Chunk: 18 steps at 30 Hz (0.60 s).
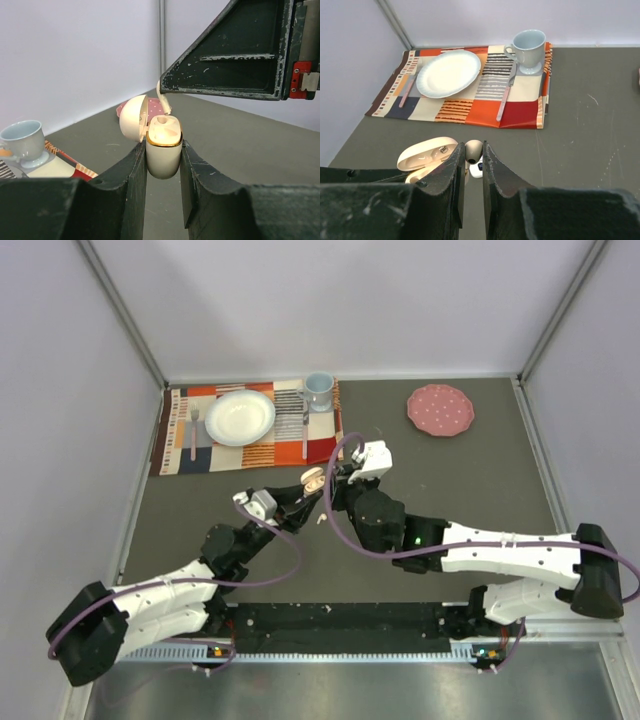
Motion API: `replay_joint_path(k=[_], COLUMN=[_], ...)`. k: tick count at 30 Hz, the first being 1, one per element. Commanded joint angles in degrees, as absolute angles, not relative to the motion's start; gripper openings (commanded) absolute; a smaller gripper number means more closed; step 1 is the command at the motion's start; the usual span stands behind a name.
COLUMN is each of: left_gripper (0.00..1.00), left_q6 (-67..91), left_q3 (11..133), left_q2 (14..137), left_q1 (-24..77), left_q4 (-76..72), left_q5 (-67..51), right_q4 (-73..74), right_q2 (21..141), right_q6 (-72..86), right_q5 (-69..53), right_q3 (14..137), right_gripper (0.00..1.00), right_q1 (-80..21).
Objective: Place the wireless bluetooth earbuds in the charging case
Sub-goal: Insert the right earbud into the right side groove of the charging case.
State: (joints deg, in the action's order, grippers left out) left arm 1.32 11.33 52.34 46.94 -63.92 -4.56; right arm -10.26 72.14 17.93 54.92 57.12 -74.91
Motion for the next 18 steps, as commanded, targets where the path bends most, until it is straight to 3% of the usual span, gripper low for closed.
replay_joint_path(k=[1, 18], left_gripper=[0.00, 0.00], left_q6=[0.97, 2.02], left_q3=[11.95, 12.57], left_q2=[51.33, 51.15], left_q1=[47.11, 47.20], left_q4=[-66.01, -64.86], left_q5=[-3.34, -3.60], right_q4=[-12.92, -17.14], right_q2=[71.72, 71.01], right_q6=[16.88, 15.91], right_q5=[54.76, 52.03], right_q3=[56.08, 54.14], right_gripper=[0.00, 0.00], right_q1=[-75.76, -75.76])
